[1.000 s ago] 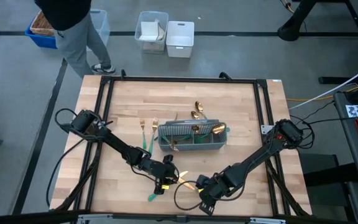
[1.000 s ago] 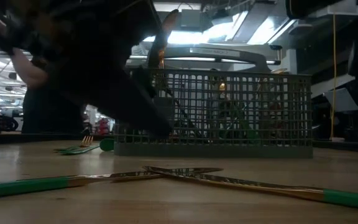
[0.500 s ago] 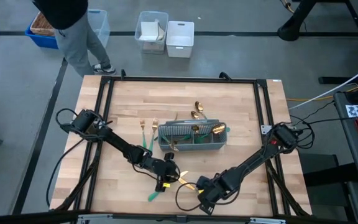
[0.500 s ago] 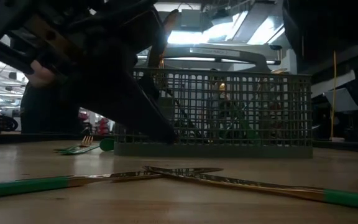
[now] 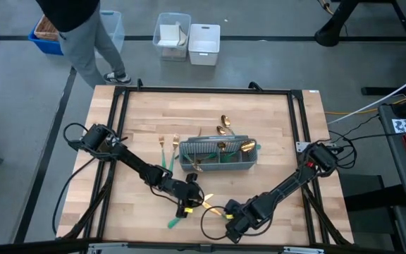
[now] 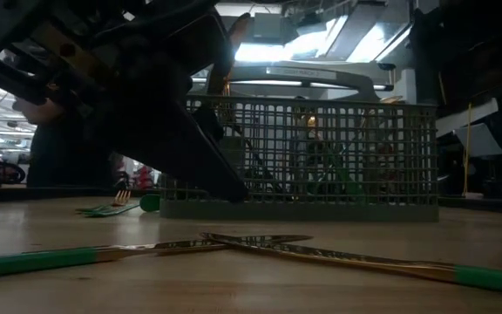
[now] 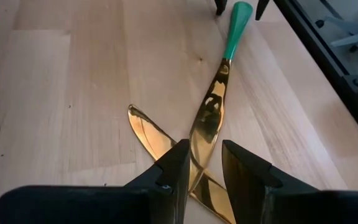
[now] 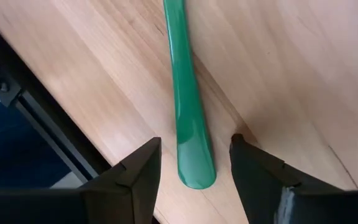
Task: Sort silverware
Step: Put the green knife into the gray utensil holder
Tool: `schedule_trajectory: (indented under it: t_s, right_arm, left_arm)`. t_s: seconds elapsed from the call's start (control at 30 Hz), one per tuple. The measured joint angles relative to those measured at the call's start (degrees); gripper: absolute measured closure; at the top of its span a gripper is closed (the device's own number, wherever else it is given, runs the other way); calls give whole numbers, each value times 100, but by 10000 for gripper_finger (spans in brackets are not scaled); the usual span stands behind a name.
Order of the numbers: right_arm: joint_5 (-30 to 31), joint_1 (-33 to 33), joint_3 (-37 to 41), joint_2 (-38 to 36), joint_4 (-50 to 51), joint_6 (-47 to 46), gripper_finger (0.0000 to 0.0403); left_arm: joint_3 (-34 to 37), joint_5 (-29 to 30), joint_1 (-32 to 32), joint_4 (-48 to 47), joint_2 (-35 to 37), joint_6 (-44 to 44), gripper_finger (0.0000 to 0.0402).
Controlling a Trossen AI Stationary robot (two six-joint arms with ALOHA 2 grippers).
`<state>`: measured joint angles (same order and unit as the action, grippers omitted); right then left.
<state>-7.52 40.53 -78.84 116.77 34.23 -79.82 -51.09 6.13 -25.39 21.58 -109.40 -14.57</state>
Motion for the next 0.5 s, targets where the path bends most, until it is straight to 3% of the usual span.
schedule_trajectory:
  t_s: [0.3, 0.5]
  right_arm:
    - [-225, 39, 19, 17, -112, -130, 272]
    - [-350, 44, 19, 20, -130, -137, 285]
  left_arm:
    - [0, 2, 7, 15, 0, -44, 316]
    - [0, 2, 7, 11, 2, -42, 316]
